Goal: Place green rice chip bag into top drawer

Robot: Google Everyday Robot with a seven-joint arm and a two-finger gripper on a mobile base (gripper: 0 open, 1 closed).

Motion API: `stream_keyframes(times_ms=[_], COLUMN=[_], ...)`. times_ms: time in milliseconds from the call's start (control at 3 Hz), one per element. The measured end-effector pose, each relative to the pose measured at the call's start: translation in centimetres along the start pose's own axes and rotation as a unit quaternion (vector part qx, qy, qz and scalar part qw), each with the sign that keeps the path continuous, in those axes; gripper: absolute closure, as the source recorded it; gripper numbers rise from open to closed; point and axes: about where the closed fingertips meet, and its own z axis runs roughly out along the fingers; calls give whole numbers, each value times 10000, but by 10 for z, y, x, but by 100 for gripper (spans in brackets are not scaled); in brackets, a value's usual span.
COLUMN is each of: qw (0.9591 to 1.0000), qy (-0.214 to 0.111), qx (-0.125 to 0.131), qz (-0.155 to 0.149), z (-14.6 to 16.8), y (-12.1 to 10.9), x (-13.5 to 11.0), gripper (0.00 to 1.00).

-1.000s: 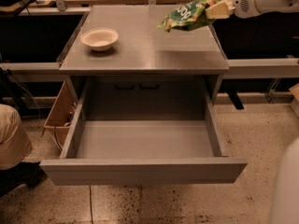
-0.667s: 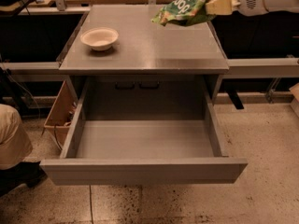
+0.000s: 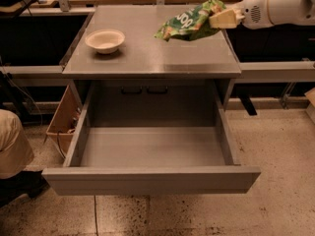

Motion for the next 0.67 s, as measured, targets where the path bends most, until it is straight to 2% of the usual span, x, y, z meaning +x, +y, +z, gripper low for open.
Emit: stream_keyframes(times_ms=[333,667], qw=[9999,9990], qy=[22,36], qx=[-120,-416], qz=[-57,-149], z=[-3,-18], y=[20,73], x=[12,41], gripper=[100,100])
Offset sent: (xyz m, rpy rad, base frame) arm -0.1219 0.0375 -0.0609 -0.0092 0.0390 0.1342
